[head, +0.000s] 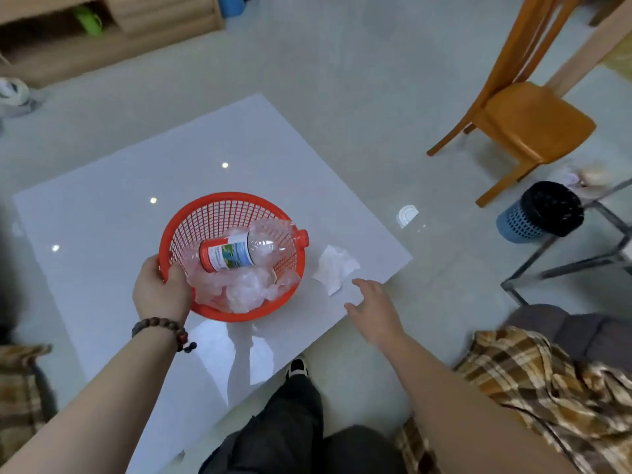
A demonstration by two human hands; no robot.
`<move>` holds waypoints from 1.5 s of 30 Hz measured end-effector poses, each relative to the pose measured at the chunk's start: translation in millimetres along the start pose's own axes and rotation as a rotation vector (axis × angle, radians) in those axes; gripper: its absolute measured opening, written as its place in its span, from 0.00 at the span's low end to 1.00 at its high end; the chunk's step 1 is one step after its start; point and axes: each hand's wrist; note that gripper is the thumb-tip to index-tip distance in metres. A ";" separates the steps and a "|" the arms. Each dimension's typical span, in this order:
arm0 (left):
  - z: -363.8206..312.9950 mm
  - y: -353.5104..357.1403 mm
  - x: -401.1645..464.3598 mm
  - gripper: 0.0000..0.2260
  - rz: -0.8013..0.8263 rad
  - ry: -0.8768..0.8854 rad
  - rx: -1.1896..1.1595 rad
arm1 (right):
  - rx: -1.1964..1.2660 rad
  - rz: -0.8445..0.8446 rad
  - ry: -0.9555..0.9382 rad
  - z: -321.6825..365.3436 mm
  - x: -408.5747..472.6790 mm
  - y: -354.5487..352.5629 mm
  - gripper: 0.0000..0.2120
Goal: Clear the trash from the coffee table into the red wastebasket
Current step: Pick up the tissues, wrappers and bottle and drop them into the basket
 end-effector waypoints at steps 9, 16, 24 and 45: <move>-1.7 49.7 -9.2 0.07 -0.069 -0.078 0.043 | -0.182 0.200 -0.189 -19.5 118.9 30.3 0.27; 14.9 75.1 -29.8 0.07 -0.205 -0.221 0.043 | -0.343 0.264 -0.413 -35.9 170.0 77.7 0.30; 16.8 80.3 -39.9 0.06 -0.345 -0.297 0.065 | -0.322 0.287 -0.477 -41.9 186.3 96.6 0.15; -76.7 47.7 -39.8 0.09 -0.238 -0.203 -0.140 | 0.055 0.277 -0.900 190.7 90.5 -42.2 0.19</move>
Point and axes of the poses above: each hand's wrist, its own x-axis towards the middle knuckle, its own y-axis out of the palm, z = x × y, and after that the axes turned 15 degrees about -z, right-handed
